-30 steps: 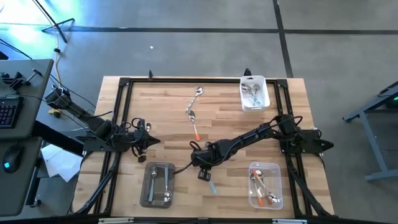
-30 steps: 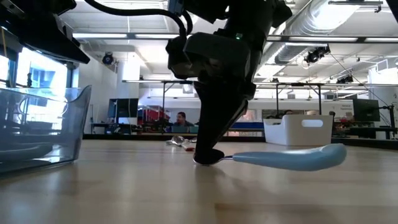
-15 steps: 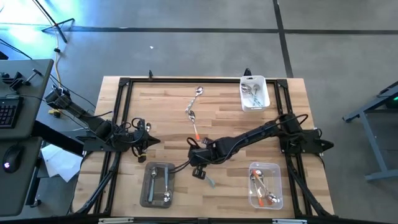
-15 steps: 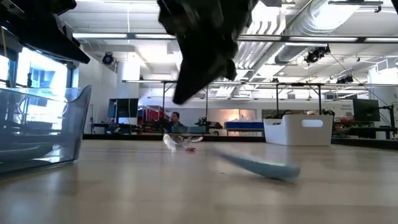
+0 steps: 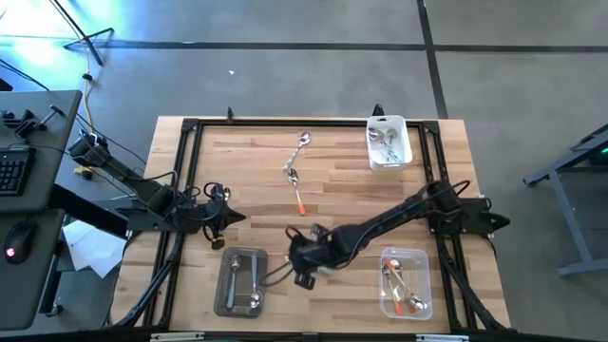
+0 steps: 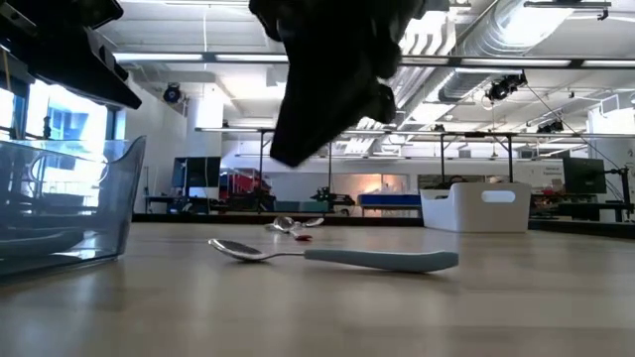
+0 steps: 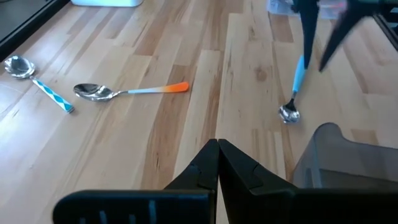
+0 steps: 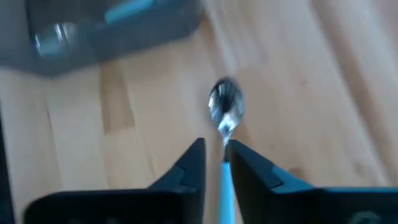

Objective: Sort silverware by color (type)
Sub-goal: Put the bottom light blue spoon into the black bin

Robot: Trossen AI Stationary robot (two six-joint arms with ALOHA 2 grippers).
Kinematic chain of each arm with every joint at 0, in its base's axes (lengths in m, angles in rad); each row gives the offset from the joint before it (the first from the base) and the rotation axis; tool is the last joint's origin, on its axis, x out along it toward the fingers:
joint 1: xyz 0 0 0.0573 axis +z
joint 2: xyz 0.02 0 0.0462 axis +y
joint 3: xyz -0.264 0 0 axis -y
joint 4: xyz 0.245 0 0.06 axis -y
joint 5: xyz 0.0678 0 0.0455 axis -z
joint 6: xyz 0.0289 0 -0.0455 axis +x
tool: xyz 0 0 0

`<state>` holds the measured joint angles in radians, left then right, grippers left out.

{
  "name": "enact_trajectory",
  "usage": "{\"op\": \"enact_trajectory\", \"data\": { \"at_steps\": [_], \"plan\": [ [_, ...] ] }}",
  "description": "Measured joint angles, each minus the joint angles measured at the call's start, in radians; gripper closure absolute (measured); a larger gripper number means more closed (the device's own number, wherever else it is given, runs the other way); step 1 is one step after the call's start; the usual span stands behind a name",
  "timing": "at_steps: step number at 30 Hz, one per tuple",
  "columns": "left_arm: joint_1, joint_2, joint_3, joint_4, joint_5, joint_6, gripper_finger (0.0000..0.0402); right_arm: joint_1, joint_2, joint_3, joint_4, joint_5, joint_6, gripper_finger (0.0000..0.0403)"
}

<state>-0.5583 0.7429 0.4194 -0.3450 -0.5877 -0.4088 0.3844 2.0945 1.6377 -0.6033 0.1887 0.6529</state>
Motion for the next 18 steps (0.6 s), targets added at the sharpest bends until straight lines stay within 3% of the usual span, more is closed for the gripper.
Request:
{"op": "enact_trajectory", "data": {
  "at_steps": [5, 8, 12, 18],
  "plan": [
    [0.0, 0.0, 0.0, 0.002, -0.003, 0.0, 0.0401, 0.028, 0.08, 0.0, 0.016, 0.014, 0.022, 0.0287],
    [0.0, 0.0, 0.0, 0.003, -0.004, 0.0, 0.0401, 0.031, 0.124, 0.01, 0.009, 0.054, 0.025, 0.0275],
    [0.0, 0.0, 0.0, 0.002, -0.004, 0.0, 0.0401, 0.03, 0.155, 0.042, -0.04, 0.118, 0.028, 0.0282],
    [0.0, -0.001, 0.0, 0.0, -0.003, 0.0, 0.0401, 0.021, 0.159, 0.05, -0.073, 0.113, 0.025, 0.0322]
  ]
}}
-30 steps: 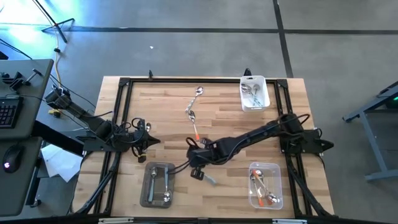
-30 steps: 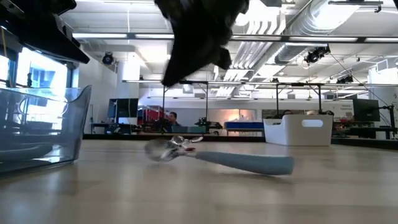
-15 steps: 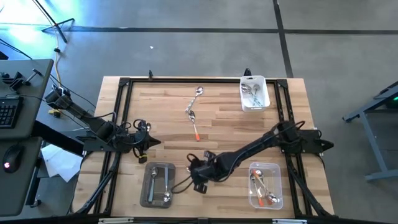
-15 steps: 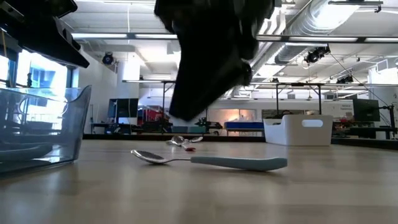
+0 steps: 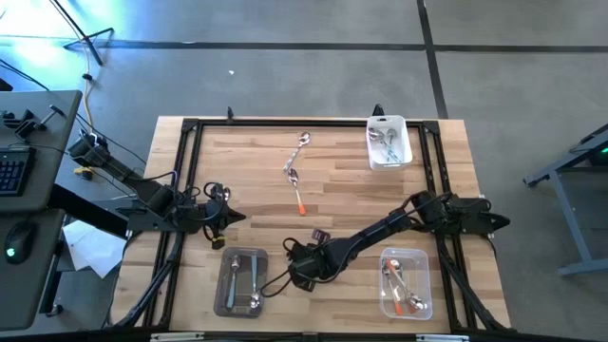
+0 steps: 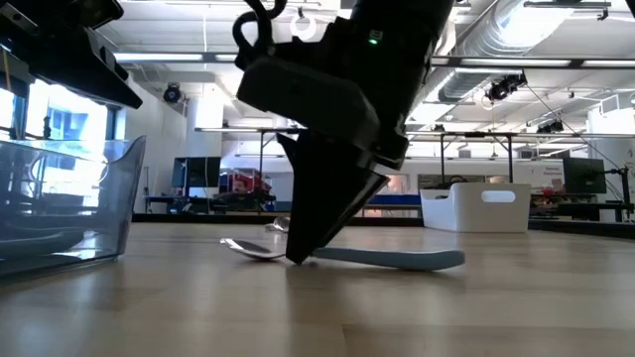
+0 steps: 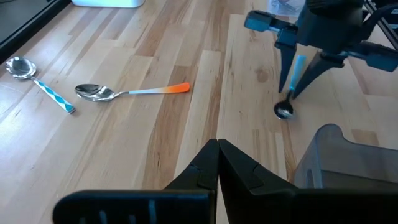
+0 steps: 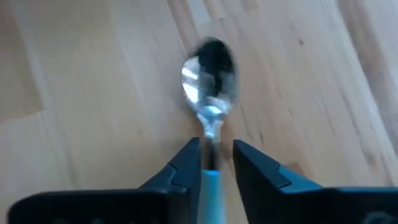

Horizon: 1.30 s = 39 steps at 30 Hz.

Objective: Sort silverware by color (type)
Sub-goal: Put the bottom light blue spoon into the black bin

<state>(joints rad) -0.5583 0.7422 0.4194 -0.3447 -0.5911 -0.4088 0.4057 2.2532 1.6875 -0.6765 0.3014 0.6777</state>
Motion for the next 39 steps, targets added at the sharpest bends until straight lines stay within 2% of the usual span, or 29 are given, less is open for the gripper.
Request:
{"op": "enact_trajectory", "data": {
  "at_steps": [8, 14, 17, 24, 28, 33, 36, 39],
  "plan": [
    [0.0, 0.0, 0.0, -0.007, 0.003, 0.002, 0.0401, -0.022, 0.036, 0.006, 0.013, -0.137, -0.031, 0.0381],
    [0.0, -0.021, 0.0, -0.014, 0.003, 0.018, 0.0401, -0.018, 0.033, 0.073, -0.047, -0.107, -0.114, 0.0397],
    [0.0, -0.051, 0.0, -0.044, 0.003, 0.018, 0.0401, -0.007, 0.036, 0.157, -0.103, -0.067, -0.174, 0.0399],
    [0.0, -0.128, 0.001, -0.107, 0.002, 0.018, 0.0401, 0.013, 0.028, 0.333, -0.083, -0.02, -0.328, 0.0399],
    [0.0, -0.156, 0.001, -0.13, 0.001, 0.018, 0.0401, 0.014, 0.03, 0.39, 0.048, -0.033, -0.484, 0.04],
    [0.0, -0.171, 0.001, -0.149, -0.002, 0.019, 0.0401, -0.002, 0.048, 0.393, 0.284, -0.188, -0.779, 0.04],
    [0.0, -0.171, 0.001, -0.151, -0.004, 0.026, 0.0401, -0.014, 0.068, 0.392, 0.367, -0.275, -0.989, 0.04],
    [0.0, -0.171, 0.001, -0.152, -0.004, 0.027, 0.0401, -0.034, 0.093, 0.392, 0.46, -0.353, -1.109, 0.04]
  ]
}}
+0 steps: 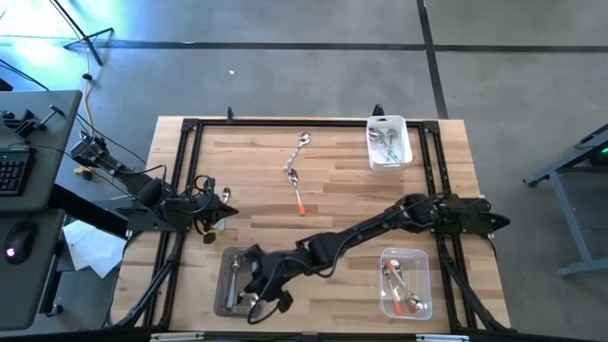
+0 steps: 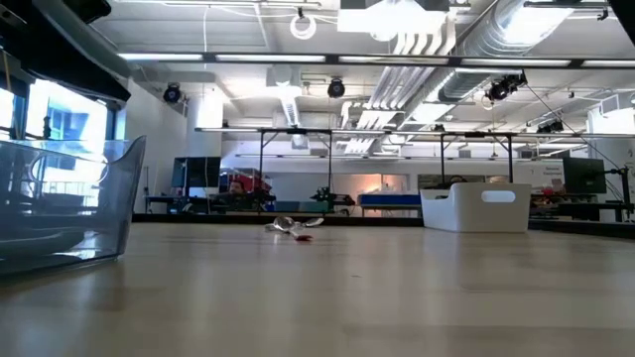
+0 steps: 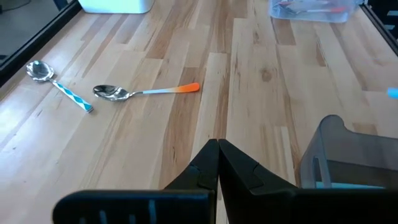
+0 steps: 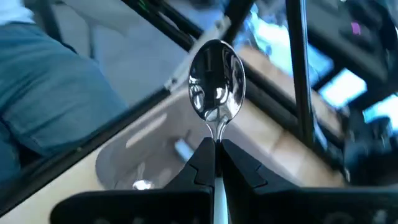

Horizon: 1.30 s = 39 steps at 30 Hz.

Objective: Sort silverware by color (type)
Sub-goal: Put the bottom light blue spoon into the black bin, then put the bottom orange spoon into the transparent bin

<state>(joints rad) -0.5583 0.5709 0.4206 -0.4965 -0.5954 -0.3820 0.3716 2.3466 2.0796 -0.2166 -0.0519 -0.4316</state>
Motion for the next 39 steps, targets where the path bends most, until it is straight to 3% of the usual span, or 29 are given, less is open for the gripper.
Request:
{"op": "enact_trajectory", "data": {
  "at_steps": [7, 15, 25, 33, 39],
  "plan": [
    [0.0, 0.0, 0.0, -0.005, 0.0, 0.0, 0.0401, -0.065, 0.063, 0.0, 0.097, -0.188, -0.111, 0.04],
    [0.0, 0.0, 0.0, -0.005, 0.0, -0.007, 0.0401, -0.106, 0.117, 0.0, 0.099, -0.181, -0.106, 0.0398],
    [0.0, 0.0, 0.0, -0.005, -0.005, -0.018, 0.0401, -0.11, 0.117, 0.0, 0.109, -0.153, -0.057, 0.0358],
    [0.0, 0.0, 0.0, -0.004, -0.014, -0.018, 0.0401, -0.098, 0.088, 0.0, 0.047, -0.033, 0.056, 0.0335],
    [0.0, -0.001, -0.033, 0.094, -0.071, -0.018, 0.0401, -0.074, -0.054, 0.003, -0.182, 0.213, 0.108, 0.0366]
  ]
}}
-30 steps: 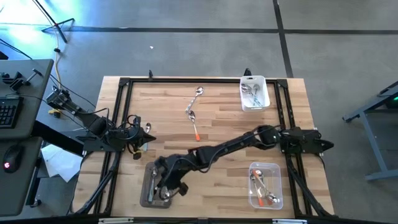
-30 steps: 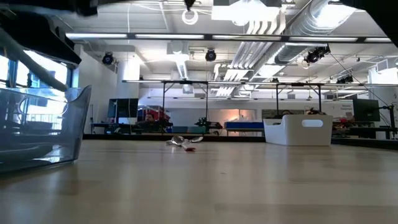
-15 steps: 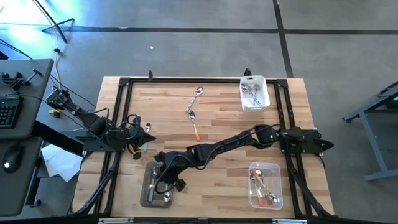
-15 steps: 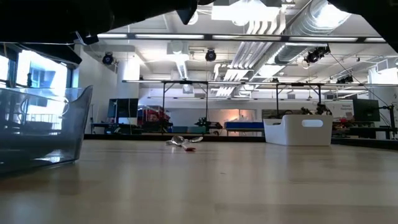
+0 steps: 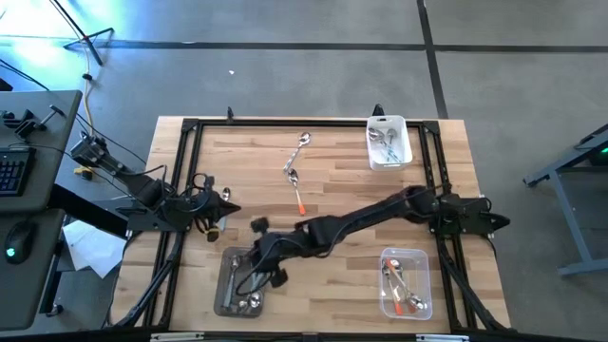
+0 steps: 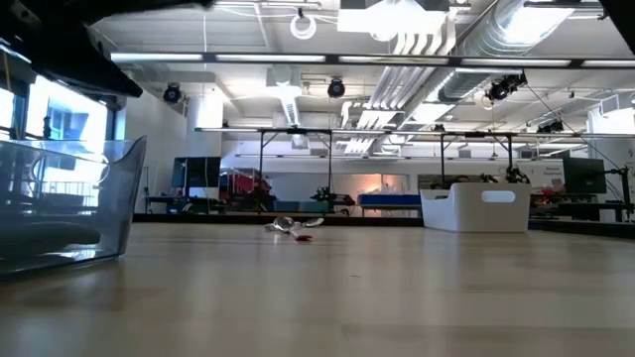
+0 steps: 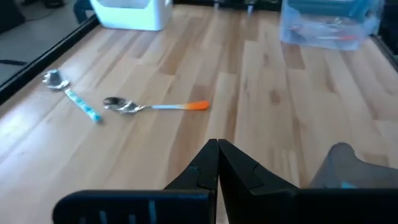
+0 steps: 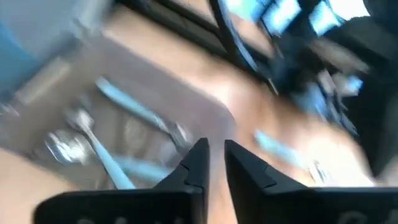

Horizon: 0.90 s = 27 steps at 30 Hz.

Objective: Sort silverware by color (type)
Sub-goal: Put the bottom orange spoon into the transparent bin

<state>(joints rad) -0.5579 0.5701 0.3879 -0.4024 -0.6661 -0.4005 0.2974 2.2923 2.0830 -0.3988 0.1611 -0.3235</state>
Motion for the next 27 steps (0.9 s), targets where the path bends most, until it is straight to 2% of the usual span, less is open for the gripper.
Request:
{"op": "enact_trajectory", "data": {
  "at_steps": [3, 6, 10, 12, 14, 20, 24, 27],
  "plan": [
    [0.0, -0.006, -0.068, 0.106, 0.031, 0.02, 0.0401, -0.018, -0.048, 0.0, -0.169, 0.093, 0.083, 0.0392],
    [0.001, -0.006, -0.137, 0.188, 0.034, 0.02, 0.0401, -0.034, -0.094, -0.001, -0.372, 0.162, 0.175, 0.04],
    [0.001, -0.011, -0.201, 0.231, 0.033, -0.014, 0.0401, -0.057, -0.133, -0.003, -0.733, 0.255, 0.422, 0.0402],
    [0.001, -0.01, -0.224, 0.24, 0.033, -0.015, 0.0401, -0.067, -0.145, -0.003, -0.843, 0.318, 0.529, 0.0402],
    [0.001, -0.01, -0.23, 0.247, 0.029, -0.017, 0.0401, -0.077, -0.146, -0.003, -0.877, 0.34, 0.603, 0.0403],
    [0.001, -0.01, -0.23, 0.308, 0.028, 0.014, 0.0401, -0.102, -0.131, -0.017, -0.818, 0.306, 0.608, 0.0403],
    [0.0, -0.01, -0.23, 0.305, 0.029, 0.017, 0.0401, -0.144, -0.164, -0.171, -0.58, 0.254, 0.571, 0.0403],
    [-0.008, -0.01, -0.23, 0.309, 0.035, 0.018, 0.0401, -0.168, -0.183, -0.361, -0.278, 0.185, 0.545, 0.0403]
  ]
}}
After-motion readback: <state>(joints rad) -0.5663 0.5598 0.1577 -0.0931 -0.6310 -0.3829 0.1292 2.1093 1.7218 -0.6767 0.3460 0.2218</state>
